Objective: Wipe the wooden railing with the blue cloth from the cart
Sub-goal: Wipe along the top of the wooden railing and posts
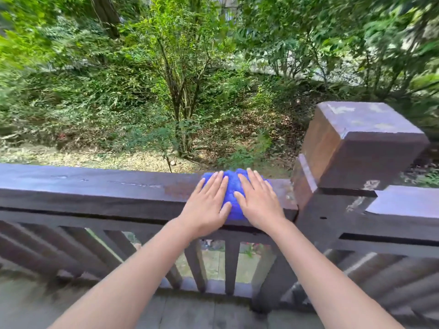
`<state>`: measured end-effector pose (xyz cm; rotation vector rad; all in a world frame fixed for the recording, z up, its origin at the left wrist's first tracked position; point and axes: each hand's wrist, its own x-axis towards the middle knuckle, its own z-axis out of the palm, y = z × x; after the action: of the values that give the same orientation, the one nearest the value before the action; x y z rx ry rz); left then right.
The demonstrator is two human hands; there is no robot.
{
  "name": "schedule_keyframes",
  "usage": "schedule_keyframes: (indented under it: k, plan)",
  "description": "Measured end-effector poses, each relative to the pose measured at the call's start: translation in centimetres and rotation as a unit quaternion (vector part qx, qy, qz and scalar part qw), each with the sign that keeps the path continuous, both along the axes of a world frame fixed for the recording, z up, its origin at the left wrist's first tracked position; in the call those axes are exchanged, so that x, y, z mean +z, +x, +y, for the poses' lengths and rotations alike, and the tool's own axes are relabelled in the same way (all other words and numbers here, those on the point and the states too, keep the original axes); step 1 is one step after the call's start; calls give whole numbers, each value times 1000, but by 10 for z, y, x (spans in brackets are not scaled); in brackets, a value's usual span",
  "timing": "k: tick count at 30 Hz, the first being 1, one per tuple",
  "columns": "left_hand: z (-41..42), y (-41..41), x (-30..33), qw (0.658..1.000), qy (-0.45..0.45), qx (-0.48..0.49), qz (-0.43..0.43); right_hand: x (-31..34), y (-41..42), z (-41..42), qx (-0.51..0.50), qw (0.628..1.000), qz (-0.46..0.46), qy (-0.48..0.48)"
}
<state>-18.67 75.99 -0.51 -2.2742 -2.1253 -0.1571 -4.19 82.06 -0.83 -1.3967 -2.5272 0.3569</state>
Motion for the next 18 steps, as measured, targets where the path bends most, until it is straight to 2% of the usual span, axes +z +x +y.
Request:
schedule_keyframes:
  k: [2,4,7,10,18]
  plan:
    - [14,28,4,999,20,19,-40,5,29,6,5,999,31,-35]
    - [27,52,6,994,60,23,-90,8,44,12,-11,997,77,-28]
    - [37,70,-2,997,61,-11,-45,3,41,14,-61,998,16,8]
    - [42,65,-8,998,66,-12,-21,-5,35,14,-108,994,4,31]
    - [25,12,-6,996,77,25,-30,-10,36,8,-93,994,-24,46]
